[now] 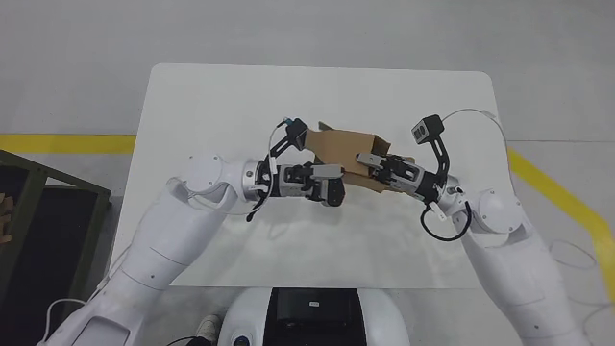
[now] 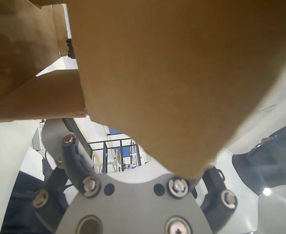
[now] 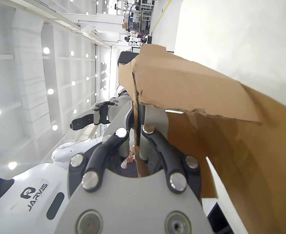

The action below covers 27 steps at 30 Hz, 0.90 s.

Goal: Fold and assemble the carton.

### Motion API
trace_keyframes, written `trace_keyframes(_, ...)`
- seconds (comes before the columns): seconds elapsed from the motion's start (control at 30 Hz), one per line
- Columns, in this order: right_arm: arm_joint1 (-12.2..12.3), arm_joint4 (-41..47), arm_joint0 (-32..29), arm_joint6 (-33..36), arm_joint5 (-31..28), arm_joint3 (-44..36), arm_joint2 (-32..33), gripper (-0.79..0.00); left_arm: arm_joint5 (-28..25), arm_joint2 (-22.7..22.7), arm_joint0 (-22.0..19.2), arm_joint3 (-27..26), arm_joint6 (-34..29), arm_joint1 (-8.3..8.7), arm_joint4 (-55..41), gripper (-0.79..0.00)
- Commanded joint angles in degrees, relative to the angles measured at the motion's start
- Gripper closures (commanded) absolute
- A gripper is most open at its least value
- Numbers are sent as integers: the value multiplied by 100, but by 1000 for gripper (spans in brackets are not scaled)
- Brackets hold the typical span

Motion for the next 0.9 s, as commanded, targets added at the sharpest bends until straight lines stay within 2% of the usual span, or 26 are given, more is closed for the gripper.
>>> trace_keyframes(0.0, -1, -10, -14, -6, 5, -10, -8, 0, 4, -22, 15, -9, 0, 4, 6, -785)
trace_keyframes(0.87, -8, -39, -105, 48, 58, -53, 5, 0, 68, -287, 179, -140, 28, 55, 109, -785)
